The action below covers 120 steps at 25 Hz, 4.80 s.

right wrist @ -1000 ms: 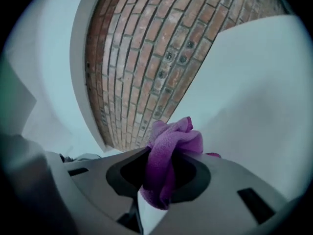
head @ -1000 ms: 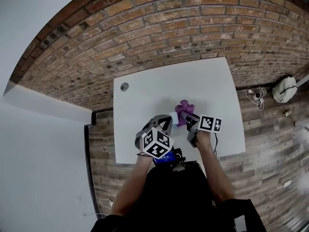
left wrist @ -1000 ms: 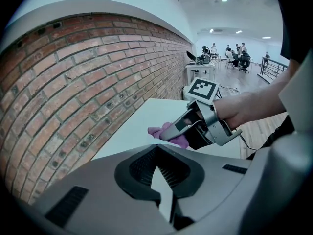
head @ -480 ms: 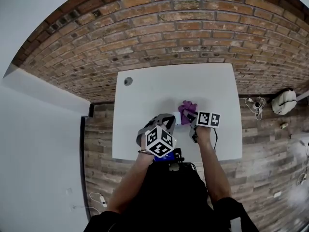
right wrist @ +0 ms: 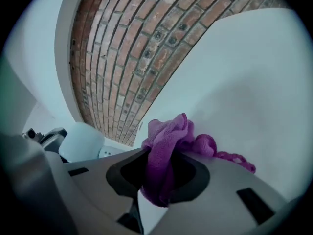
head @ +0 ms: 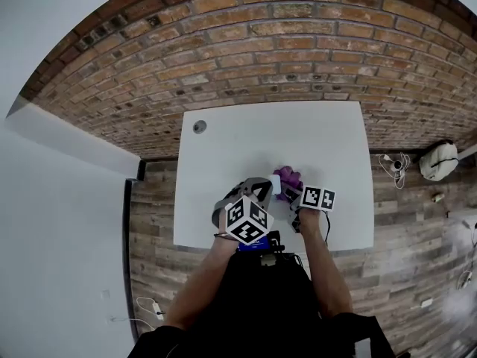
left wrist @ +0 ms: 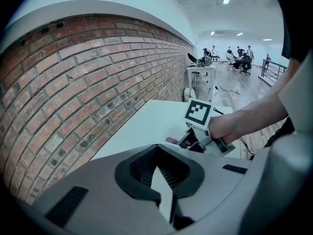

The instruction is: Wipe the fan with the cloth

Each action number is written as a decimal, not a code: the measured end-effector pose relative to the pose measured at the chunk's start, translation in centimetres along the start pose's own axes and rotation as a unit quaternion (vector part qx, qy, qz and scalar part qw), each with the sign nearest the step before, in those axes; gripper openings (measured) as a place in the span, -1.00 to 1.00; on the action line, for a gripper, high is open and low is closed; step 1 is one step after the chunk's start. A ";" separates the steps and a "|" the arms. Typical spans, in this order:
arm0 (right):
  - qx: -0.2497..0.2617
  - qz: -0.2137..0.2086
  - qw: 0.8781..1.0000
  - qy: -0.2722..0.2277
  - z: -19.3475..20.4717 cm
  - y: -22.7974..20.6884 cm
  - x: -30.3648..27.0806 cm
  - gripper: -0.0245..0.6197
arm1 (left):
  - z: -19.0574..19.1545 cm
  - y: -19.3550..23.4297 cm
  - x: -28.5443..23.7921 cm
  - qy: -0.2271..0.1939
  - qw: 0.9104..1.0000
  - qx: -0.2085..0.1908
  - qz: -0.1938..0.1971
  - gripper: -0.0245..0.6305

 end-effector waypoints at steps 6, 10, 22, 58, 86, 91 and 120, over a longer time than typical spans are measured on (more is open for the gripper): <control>0.020 -0.035 0.990 0.139 6.4 1.4 0.6 -0.63 | 0.2 0.1 -0.1 -0.004 1.000 0.001 -0.001 -0.93; 0.026 -0.043 0.991 0.127 5.2 1.3 2.8 -0.63 | 0.8 0.2 0.2 -0.013 1.000 -0.010 0.011 -0.92; 0.279 -0.044 0.957 0.065 -8.1 11.9 2.4 -0.63 | 3.6 -0.6 -0.4 0.037 0.991 0.007 0.126 -0.92; -0.038 -0.148 0.985 -0.082 0.7 3.1 4.9 -0.63 | 0.8 1.1 0.5 0.081 0.994 -0.070 0.002 -0.93; 0.061 -0.229 0.966 -0.101 -1.0 9.8 5.4 -0.63 | 0.9 1.0 0.6 0.079 0.995 -0.055 0.003 -0.93; -0.006 -0.192 0.977 -0.089 0.6 5.0 3.4 -0.63 | 0.8 1.1 0.6 0.080 0.995 -0.056 0.004 -0.93; -0.145 -0.260 0.946 -0.126 -3.3 3.2 1.1 -0.63 | 1.0 0.9 0.6 0.070 0.996 -0.046 -0.007 -0.93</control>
Point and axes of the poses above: the fingertips, and each gripper's own axes: x backward along the fingers, y to its left, z out of its underside, the point moved 9 cm from there along x, backward along the fingers, and after that the axes turned 10 degrees about y, right-handed, at the moved point
